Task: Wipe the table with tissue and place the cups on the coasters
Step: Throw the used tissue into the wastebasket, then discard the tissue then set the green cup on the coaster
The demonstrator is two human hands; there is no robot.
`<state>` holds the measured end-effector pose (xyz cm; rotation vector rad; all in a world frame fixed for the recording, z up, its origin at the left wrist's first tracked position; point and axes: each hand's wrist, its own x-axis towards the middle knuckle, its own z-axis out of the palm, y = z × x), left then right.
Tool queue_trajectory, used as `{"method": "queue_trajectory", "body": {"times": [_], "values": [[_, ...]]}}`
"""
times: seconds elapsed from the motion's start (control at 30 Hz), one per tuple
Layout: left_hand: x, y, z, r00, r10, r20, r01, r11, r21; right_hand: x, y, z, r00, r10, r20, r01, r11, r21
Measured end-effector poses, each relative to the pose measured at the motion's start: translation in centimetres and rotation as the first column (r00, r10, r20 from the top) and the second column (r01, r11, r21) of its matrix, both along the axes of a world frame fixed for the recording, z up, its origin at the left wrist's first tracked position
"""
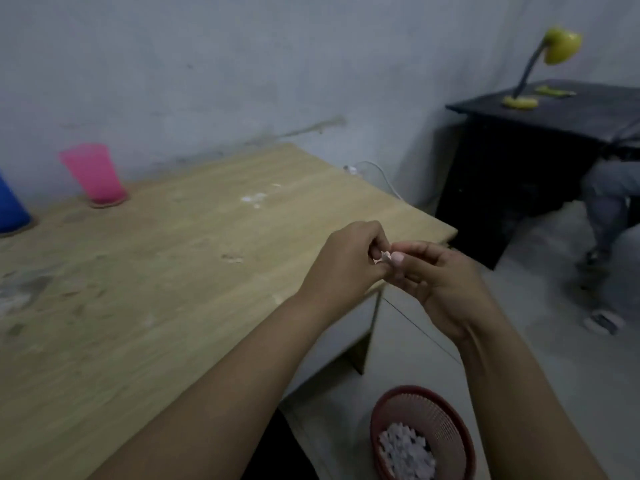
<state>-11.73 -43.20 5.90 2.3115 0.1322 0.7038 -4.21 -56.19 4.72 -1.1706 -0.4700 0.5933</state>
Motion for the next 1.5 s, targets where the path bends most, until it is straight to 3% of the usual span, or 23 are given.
{"method": "queue_trajectory", "body": {"times": [0.13, 0.23, 0.4, 0.53, 0.7, 0.8, 0.9, 1.1, 1.27, 1.5], "values": [[5.2, -5.2, -4.9, 0.984, -0.146, -0.104, 0.14, 0.989, -0.056, 3.5, -5.1, -4.6, 0.976, -0.173, -0.129, 0.168, 0.984, -0.053], [8.1, -8.5, -10.0, 0.934, -0.263, -0.241, 0.209, 0.951, -0.228, 5.1, -8.5, -9.3, 0.926, -0.31, -0.216, 0.285, 0.948, -0.14], [10.5, -11.9, -20.1, 0.787, -0.365, -0.497, 0.149, 0.895, -0.421, 5.8, -12.2, -18.8, 0.818, -0.433, -0.379, 0.327, 0.892, -0.313], [10.1, -12.8, -26.9, 0.627, -0.383, -0.679, 0.03, 0.882, -0.469, 5.1, -13.3, -25.9, 0.7, -0.527, -0.482, 0.311, 0.832, -0.459], [8.1, -12.8, -32.8, 0.476, -0.317, -0.821, -0.024, 0.928, -0.372, 3.8, -13.2, -33.0, 0.468, -0.613, -0.637, 0.222, 0.779, -0.587], [7.2, -12.7, -34.2, 0.416, -0.294, -0.86, -0.05, 0.937, -0.345, 3.4, -12.9, -35.5, 0.439, -0.647, -0.623, 0.144, 0.736, -0.662], [7.0, -12.9, -34.5, 0.393, -0.299, -0.87, -0.024, 0.942, -0.335, 3.2, -12.8, -36.5, 0.474, -0.642, -0.602, 0.059, 0.705, -0.706], [7.4, -12.5, -33.1, 0.449, -0.281, -0.848, -0.006, 0.948, -0.317, 3.3, -11.8, -35.7, 0.72, -0.513, -0.467, -0.062, 0.623, -0.78], [7.1, -11.3, -30.0, 0.544, -0.232, -0.807, 0.05, 0.968, -0.245, 3.5, -10.8, -32.3, 0.891, -0.393, -0.227, 0.019, 0.532, -0.846], [4.7, -8.2, -23.1, 0.648, -0.176, -0.741, 0.118, 0.984, -0.131, 2.5, -8.2, -23.3, 0.993, -0.104, 0.061, 0.107, 0.535, -0.838]]}}
